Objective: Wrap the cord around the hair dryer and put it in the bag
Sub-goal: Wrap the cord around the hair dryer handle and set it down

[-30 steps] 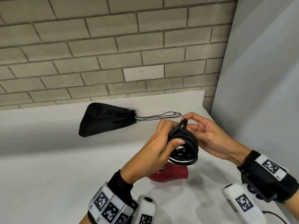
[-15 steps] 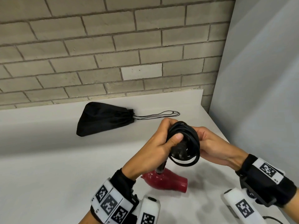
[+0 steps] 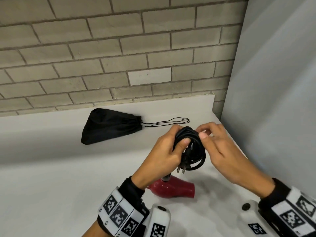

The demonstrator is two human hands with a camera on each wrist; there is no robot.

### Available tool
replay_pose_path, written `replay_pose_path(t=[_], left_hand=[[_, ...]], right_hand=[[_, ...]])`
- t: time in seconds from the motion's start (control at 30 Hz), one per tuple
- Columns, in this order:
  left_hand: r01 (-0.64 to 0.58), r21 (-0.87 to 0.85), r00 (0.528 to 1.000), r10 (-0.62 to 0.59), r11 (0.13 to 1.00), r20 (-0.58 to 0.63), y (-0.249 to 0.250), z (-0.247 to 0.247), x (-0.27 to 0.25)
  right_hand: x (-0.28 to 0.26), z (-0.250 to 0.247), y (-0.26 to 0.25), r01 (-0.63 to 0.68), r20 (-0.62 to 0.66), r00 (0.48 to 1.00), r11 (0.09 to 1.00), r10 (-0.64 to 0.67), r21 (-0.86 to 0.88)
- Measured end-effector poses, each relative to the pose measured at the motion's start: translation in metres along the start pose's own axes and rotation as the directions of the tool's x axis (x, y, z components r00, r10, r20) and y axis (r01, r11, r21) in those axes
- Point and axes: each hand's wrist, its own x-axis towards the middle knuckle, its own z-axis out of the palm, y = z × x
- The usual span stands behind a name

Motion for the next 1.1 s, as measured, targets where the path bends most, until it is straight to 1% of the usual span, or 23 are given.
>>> replay_pose_path(t=[0.03,0.07,0.1,0.13,0.17,0.2,0.23,0.27,0.37,0.43,0.5,0.53,0.63,0.73,0.83,0.87,0.9,0.93,1.0,1.03,1.07,1.1], left_hand=[[0.004,-0.003,1.000,-0.004,1.000,-0.010,0.001,-0.002,0.001],[0.021,-0.013,1.000,-0.022,1.000,-0.020,0.002,-0.005,0.001],[0.042,-0.029,0.999,-0.043,0.999,-0.020,0.003,-0.008,0.002],[0.059,-0.045,0.998,-0.060,0.997,-0.012,0.003,-0.010,0.002],[0.067,-0.056,0.998,-0.067,0.996,0.004,0.004,-0.012,0.002],[0.065,-0.061,0.998,-0.064,0.996,0.023,0.006,-0.012,0.002],[0.060,-0.064,0.997,-0.057,0.996,0.045,0.007,-0.011,0.003],[0.055,-0.071,0.997,-0.050,0.996,0.065,0.008,-0.009,0.003],[0.056,-0.128,0.995,-0.046,0.990,0.083,0.009,-0.009,0.004],[0.059,-0.125,0.997,-0.053,0.990,0.049,0.008,-0.011,0.005],[0.049,-0.079,0.999,-0.048,0.996,0.016,0.007,-0.013,0.006],[0.046,-0.063,0.999,-0.046,0.997,0.004,0.006,-0.013,0.006],[0.068,-0.053,0.997,-0.070,0.996,-0.036,0.003,-0.017,0.006],[0.099,-0.066,0.993,-0.103,0.993,-0.061,0.000,-0.019,0.004],[0.098,-0.111,0.985,-0.112,0.989,-0.132,-0.002,-0.025,0.003],[0.094,-0.093,0.986,-0.106,0.991,-0.130,-0.003,-0.027,0.003],[0.096,-0.055,0.988,-0.102,0.994,-0.118,-0.003,-0.029,0.003],[0.103,-0.022,0.988,-0.105,0.994,-0.109,-0.003,-0.030,0.003],[0.115,0.000,0.988,-0.115,0.993,-0.104,-0.002,-0.031,0.004],[0.111,0.006,0.989,-0.110,0.994,-0.098,-0.001,-0.031,0.005],[0.100,0.024,0.992,-0.098,0.995,-0.085,0.001,-0.029,0.006],[0.087,0.049,0.994,-0.083,0.995,-0.068,0.001,-0.026,0.007]], right_hand=[[-0.003,-0.002,0.001,0.082,-0.125,0.988,0.992,-0.094,-0.096],[-0.006,-0.004,0.003,0.157,-0.206,0.960,0.973,-0.191,-0.170],[-0.008,-0.007,0.002,0.233,-0.222,0.932,0.941,-0.288,-0.244],[-0.010,-0.008,0.001,0.330,-0.173,0.900,0.885,-0.400,-0.329],[-0.012,-0.006,-0.001,0.435,-0.073,0.856,0.789,-0.512,-0.434],[-0.013,-0.001,-0.002,0.525,0.037,0.801,0.673,-0.597,-0.521],[-0.015,0.005,-0.004,0.577,0.111,0.758,0.581,-0.643,-0.575],[-0.015,0.011,-0.005,0.593,0.126,0.734,0.540,-0.667,-0.597],[-0.013,0.018,-0.006,0.603,0.044,0.689,0.538,-0.724,-0.589],[-0.012,0.018,-0.007,0.644,0.053,0.663,0.533,-0.747,-0.549],[-0.010,0.015,-0.009,0.681,0.064,0.666,0.571,-0.743,-0.458],[-0.010,0.014,-0.009,0.687,0.049,0.677,0.606,-0.735,-0.402],[-0.011,0.004,-0.012,0.653,-0.074,0.731,0.727,-0.678,-0.211],[-0.014,-0.005,-0.012,0.624,-0.193,0.751,0.774,-0.631,-0.103],[-0.014,-0.014,0.004,0.562,-0.274,0.798,0.827,-0.537,0.015],[-0.013,-0.018,0.013,0.537,-0.271,0.813,0.843,-0.516,0.006],[-0.013,-0.020,0.022,0.515,-0.244,0.825,0.856,-0.509,-0.044],[-0.012,-0.022,0.029,0.507,-0.194,0.829,0.852,-0.524,-0.131],[-0.013,-0.021,0.039,0.501,-0.071,0.836,0.809,-0.544,-0.307],[-0.014,-0.018,0.040,0.497,-0.018,0.843,0.792,-0.538,-0.355],[-0.015,-0.015,0.040,0.492,0.018,0.852,0.790,-0.523,-0.366],[-0.016,-0.011,0.037,0.462,0.042,0.876,0.813,-0.480,-0.355]])
